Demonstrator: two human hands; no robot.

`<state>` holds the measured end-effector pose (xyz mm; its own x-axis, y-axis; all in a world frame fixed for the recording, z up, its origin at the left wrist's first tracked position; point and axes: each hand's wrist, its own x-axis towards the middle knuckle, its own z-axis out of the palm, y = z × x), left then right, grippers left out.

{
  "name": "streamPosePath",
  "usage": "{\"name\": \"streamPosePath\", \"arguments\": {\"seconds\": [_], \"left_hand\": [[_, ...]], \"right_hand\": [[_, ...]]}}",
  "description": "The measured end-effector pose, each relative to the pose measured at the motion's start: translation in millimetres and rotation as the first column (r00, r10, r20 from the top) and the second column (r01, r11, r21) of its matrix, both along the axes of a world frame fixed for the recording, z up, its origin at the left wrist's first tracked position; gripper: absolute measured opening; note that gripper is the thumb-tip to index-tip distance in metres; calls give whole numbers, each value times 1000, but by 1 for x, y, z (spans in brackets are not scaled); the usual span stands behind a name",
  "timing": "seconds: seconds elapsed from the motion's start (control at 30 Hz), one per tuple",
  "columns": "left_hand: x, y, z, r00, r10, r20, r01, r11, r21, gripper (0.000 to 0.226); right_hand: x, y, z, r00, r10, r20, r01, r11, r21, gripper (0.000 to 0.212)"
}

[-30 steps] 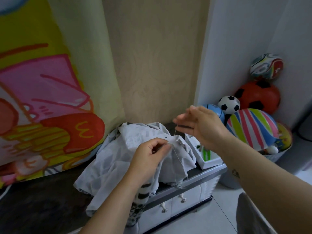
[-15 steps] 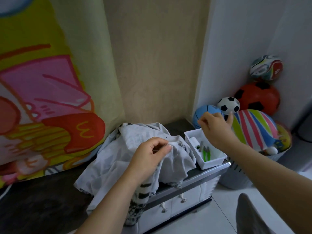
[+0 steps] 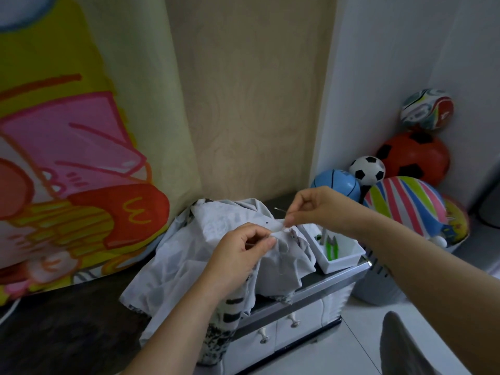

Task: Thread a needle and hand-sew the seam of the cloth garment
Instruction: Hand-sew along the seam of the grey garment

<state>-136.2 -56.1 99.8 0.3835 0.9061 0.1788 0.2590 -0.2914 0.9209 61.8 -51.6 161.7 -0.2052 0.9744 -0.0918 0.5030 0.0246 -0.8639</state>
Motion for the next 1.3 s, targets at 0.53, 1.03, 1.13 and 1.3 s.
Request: {"name": "streamPosePath", "arguments": {"seconds": [0.53, 1.03, 1.13, 1.3], "left_hand": [[5, -4, 5, 1000, 10, -13, -11, 999, -44, 8], [2, -3, 4, 1000, 25, 11, -24, 997, -75, 10], [0, -3, 3, 1000, 24, -1, -24, 996, -91, 10], [-1, -2, 2, 999, 36, 23, -32, 991, -133, 9]], "right_hand": [[-8, 12, -4, 723, -360, -589, 481, 875, 56, 11], [-7, -5, -11, 983, -9, -183, 1, 999, -43, 9], [-2, -10, -11, 996, 85, -24, -87, 992, -95, 7], [6, -10, -10, 997, 64, 31, -62, 996, -67, 7]]}}
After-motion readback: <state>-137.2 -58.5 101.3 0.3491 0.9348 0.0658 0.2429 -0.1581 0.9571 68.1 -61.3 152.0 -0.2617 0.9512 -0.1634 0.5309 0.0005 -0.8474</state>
